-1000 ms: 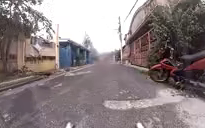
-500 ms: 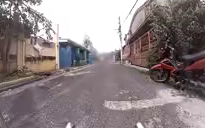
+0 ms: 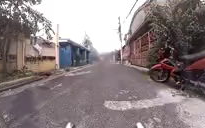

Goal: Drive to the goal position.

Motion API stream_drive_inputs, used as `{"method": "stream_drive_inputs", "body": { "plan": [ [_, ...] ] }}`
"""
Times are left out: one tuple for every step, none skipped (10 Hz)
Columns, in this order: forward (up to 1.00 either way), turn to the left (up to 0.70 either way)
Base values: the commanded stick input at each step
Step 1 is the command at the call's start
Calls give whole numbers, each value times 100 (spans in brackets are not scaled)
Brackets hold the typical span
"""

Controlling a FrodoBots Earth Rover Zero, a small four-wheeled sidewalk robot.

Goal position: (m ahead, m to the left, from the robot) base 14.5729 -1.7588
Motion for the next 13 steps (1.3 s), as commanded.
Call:
{"method": "stream_drive_inputs", "body": {
  "plan": [
    [8, 0],
    [5, 0],
    [28, 0],
    [73, 0],
    [100, 0],
    [100, 0],
    [100, 0],
    [100, 0],
    [100, 0],
    [100, 0],
    [100, 0],
    [100, 0],
    [100, 0]
  ]
}}
